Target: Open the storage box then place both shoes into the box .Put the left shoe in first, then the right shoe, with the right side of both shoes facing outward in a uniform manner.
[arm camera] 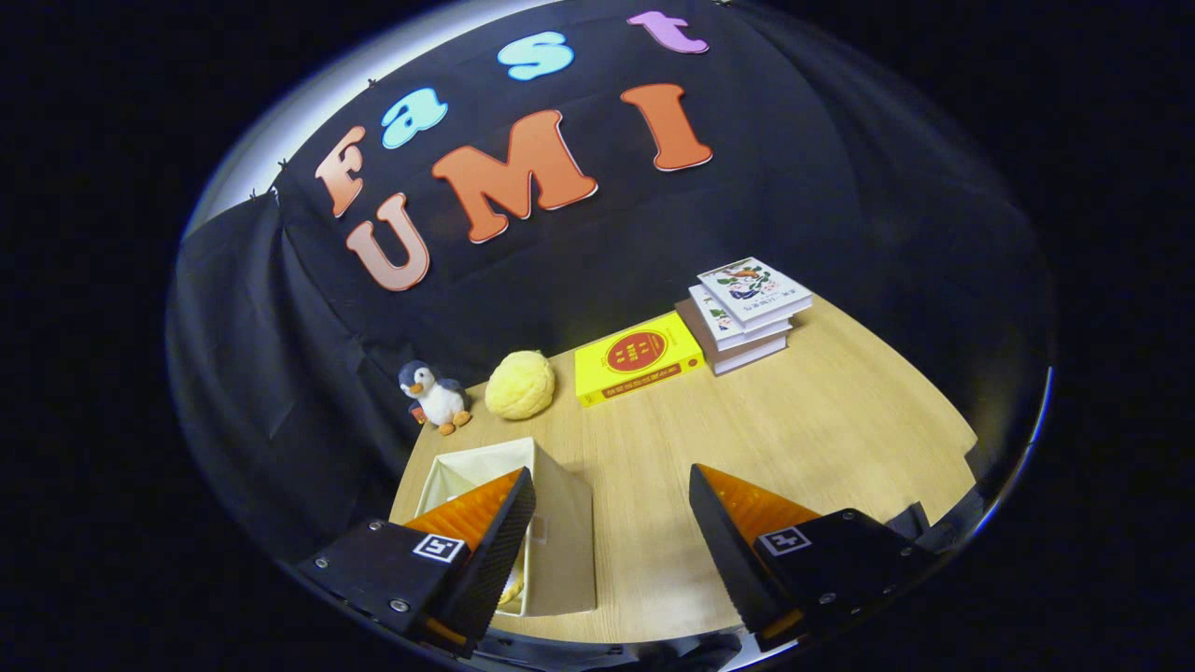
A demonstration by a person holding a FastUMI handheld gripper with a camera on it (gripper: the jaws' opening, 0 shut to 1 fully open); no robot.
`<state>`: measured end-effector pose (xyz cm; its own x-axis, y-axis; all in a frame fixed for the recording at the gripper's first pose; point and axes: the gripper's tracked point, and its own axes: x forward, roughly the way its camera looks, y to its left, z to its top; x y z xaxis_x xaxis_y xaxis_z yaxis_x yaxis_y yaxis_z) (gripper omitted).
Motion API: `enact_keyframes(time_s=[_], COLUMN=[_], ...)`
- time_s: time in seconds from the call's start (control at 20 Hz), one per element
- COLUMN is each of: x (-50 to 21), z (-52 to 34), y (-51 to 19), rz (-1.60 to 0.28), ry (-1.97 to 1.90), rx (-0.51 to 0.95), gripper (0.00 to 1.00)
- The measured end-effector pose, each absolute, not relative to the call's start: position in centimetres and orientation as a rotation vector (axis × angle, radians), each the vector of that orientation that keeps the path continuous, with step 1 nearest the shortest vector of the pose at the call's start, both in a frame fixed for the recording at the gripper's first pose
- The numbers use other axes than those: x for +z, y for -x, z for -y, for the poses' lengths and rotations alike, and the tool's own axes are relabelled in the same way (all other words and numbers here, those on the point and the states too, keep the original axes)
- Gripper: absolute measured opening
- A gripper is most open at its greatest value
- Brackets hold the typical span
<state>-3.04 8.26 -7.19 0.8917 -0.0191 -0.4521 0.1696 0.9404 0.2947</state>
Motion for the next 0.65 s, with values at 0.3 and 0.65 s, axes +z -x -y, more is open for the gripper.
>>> enact_keyframes(time_s=[0.3,0.65], x=[-6.0,-6.0], z=[-1.0,4.6], y=[3.6,3.3], rz=[-0.415,-0.416], ry=[-0.298,-0.256], rx=[-0.141,-0.122], gripper=[0.98,0.98])
